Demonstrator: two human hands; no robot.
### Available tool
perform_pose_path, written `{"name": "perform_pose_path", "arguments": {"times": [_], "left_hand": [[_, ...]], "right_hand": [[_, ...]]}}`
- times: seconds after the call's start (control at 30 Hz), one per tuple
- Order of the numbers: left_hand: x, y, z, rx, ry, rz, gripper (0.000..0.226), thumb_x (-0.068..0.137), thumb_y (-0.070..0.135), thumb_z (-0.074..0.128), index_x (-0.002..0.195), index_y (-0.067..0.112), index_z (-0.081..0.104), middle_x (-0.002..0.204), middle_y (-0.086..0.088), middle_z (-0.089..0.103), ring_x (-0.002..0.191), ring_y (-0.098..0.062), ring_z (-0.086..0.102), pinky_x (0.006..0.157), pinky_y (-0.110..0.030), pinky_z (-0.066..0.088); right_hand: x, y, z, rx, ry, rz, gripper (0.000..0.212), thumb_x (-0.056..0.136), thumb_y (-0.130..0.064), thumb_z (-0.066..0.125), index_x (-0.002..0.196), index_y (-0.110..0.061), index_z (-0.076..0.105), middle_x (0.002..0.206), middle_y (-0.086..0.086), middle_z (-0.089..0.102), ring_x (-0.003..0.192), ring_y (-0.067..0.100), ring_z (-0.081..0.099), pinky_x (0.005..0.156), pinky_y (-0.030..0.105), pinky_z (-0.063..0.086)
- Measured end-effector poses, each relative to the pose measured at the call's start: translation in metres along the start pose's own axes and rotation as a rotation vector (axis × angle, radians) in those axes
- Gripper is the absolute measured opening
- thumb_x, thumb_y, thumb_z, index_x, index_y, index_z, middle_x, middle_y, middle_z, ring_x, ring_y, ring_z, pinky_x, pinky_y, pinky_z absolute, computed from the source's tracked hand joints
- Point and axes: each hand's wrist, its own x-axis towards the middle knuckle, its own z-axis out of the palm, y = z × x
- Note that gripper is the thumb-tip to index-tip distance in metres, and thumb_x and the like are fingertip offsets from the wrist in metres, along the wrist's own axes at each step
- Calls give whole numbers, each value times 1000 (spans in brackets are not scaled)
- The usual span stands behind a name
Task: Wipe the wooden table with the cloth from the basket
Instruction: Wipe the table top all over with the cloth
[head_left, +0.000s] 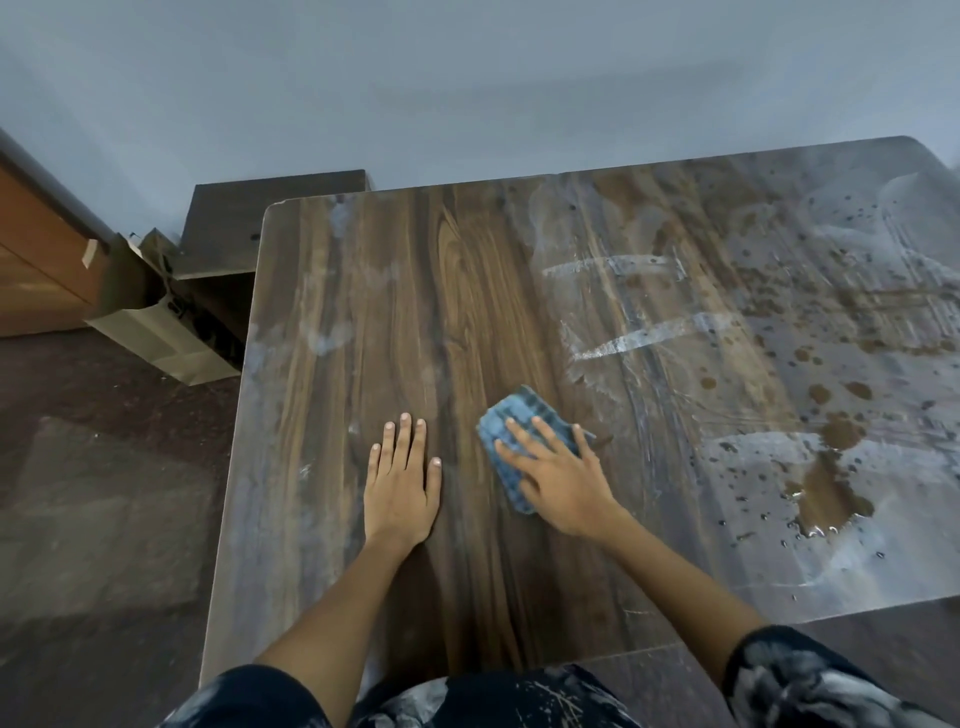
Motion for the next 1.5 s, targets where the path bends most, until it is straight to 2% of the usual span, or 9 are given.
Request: {"name": "perform_pose_path", "arguments": {"times": [0.2,0.33,0.43,0.6,0.77,1.1,1.23,1.4,1.5], "left_hand": [[-10,6,-1,4,-23,-21,63,88,46,0,144,16,4,155,-2,7,142,-16,-2,115,-37,1],[-14,10,-2,8,-17,-50,68,87,45,1,146,14,14,155,-3,11,143,-22,6,115,-39,5],[-16,13,-2,11,-27,-69,61,92,40,9,147,14,14,155,-4,10,143,-22,6,115,-39,4],[-26,17,-1,10,-43,-103,52,100,31,22,147,16,7,156,-2,3,144,-21,-2,116,-38,-1],[-38,20,-1,18,-59,-106,52,100,31,20,147,16,4,156,-2,0,144,-21,-4,116,-38,-1],[-44,20,2,35,-51,-114,64,89,43,2,147,16,8,156,-3,4,144,-22,1,115,-38,1],[-44,20,3,42,-54,-118,60,92,39,9,147,16,8,156,-3,5,144,-22,1,114,-37,-1],[-45,18,3,46,-56,-113,55,96,36,11,147,16,6,156,-3,3,144,-21,-1,115,-37,-1],[-45,19,4,55,-52,-114,60,92,40,5,147,16,8,156,-3,6,144,-21,2,115,-37,0]], "right_hand": [[29,-10,-5,78,22,123,52,100,-30,28,148,-34,8,157,-9,-9,144,24,-11,109,64,-1],[-14,-19,20,37,30,-175,54,92,-34,17,146,-34,24,157,-9,9,145,21,1,112,61,2],[-52,5,37,132,20,-303,56,87,-38,20,141,-37,36,152,-17,15,142,11,-1,112,45,-10],[-44,37,24,195,110,-36,59,85,-45,11,140,-43,31,153,-20,10,144,9,1,113,42,-5],[-12,-4,17,182,112,141,49,98,-31,31,145,-38,21,157,-12,2,145,19,-5,112,55,-4],[-65,15,35,211,-15,-319,55,88,-37,17,141,-39,33,153,-20,9,140,4,-9,110,43,-14],[-60,42,24,304,21,-187,53,87,-38,28,139,-40,38,151,-23,13,138,-1,-6,114,47,-6],[-19,8,20,229,137,117,48,97,-31,36,143,-40,28,156,-14,8,145,14,-2,113,51,-4],[-11,-18,25,182,166,90,50,97,-32,35,145,-38,23,157,-10,6,145,18,-3,112,54,-4]]}}
